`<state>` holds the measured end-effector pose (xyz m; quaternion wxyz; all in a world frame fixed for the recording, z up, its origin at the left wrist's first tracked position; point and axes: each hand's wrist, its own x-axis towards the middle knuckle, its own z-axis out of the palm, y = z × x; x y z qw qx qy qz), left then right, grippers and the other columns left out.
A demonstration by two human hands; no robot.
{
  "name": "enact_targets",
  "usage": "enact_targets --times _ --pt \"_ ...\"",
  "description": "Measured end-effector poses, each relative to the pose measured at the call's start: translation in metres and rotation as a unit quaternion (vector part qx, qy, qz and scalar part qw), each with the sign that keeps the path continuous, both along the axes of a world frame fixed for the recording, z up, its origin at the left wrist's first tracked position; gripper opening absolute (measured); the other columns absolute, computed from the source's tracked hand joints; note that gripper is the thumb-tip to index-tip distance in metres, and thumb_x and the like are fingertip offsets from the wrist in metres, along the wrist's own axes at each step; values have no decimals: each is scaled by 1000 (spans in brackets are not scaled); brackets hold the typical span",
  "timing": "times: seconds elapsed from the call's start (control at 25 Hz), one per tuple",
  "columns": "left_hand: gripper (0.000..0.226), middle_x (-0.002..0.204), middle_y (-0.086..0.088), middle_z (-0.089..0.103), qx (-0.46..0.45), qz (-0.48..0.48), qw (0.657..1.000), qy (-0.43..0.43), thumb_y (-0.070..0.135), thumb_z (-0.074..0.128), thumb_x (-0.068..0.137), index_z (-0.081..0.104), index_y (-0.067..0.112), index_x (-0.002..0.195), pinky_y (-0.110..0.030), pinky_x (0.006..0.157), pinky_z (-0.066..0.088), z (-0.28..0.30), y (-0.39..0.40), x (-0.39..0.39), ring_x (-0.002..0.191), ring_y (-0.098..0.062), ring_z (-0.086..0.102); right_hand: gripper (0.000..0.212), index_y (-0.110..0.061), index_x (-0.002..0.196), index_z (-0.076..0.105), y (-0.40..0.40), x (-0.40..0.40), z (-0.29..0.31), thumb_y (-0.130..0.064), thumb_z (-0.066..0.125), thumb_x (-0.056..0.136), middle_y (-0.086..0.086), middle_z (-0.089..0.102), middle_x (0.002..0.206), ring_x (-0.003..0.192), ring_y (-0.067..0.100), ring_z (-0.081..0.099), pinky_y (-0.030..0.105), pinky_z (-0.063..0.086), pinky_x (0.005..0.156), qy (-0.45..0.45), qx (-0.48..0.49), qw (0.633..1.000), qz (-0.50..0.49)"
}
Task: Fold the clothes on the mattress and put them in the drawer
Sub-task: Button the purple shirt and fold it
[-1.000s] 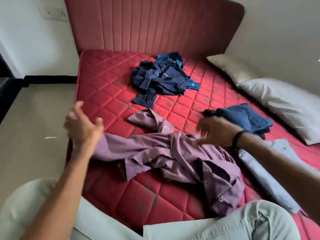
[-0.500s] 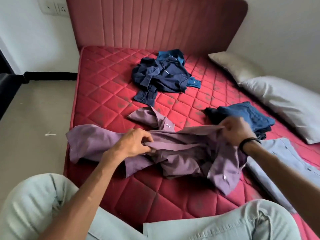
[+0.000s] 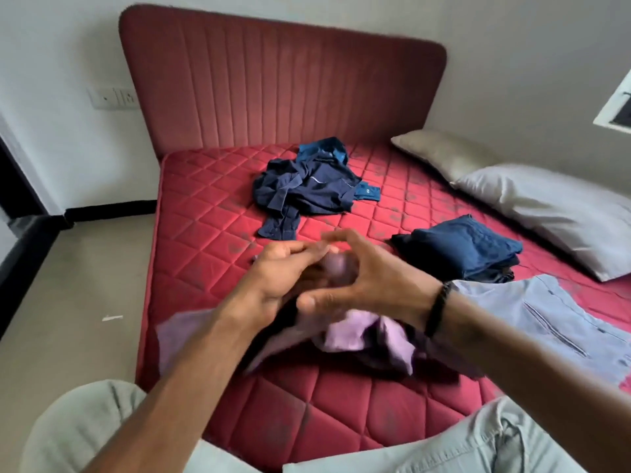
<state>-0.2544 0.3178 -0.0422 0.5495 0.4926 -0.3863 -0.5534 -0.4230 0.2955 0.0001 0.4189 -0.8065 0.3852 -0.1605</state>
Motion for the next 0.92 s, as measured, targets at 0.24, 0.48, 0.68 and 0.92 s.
enact_targets --times 0.24,0.48,0.68,0.92 --pt "16 104 -17 77 -226 72 968 -81 3 61 100 74 3 111 -26 71 63 167 -2 -8 74 -11 76 58 -24 116 63 -44 10 153 -44 74 63 -3 73 103 95 20 71 43 57 85 -20 -348 937 -33" --pt "9 87 -4 76 -387 354 663 -534 25 77 85 80 25 94 -32 80 51 304 16 21 85 -20 69 37 -31 109 61 -14 16 341 -47 72 78 -8 72 98 92 16 65 32 49 78 13 -539 841 34" --pt "20 96 -1 73 -287 267 750 -533 39 80 85 77 21 94 -15 64 38 334 32 34 93 -12 69 13 -24 96 76 7 10 435 -27 78 83 -7 74 95 90 11 66 28 49 82 20 -648 761 9" --pt "10 71 3 76 -247 165 829 -474 24 83 84 80 16 78 -20 57 46 309 29 65 60 2 64 15 -24 89 78 -11 -34 471 -36 83 82 -5 74 85 89 16 68 28 48 79 -17 -655 749 -96"
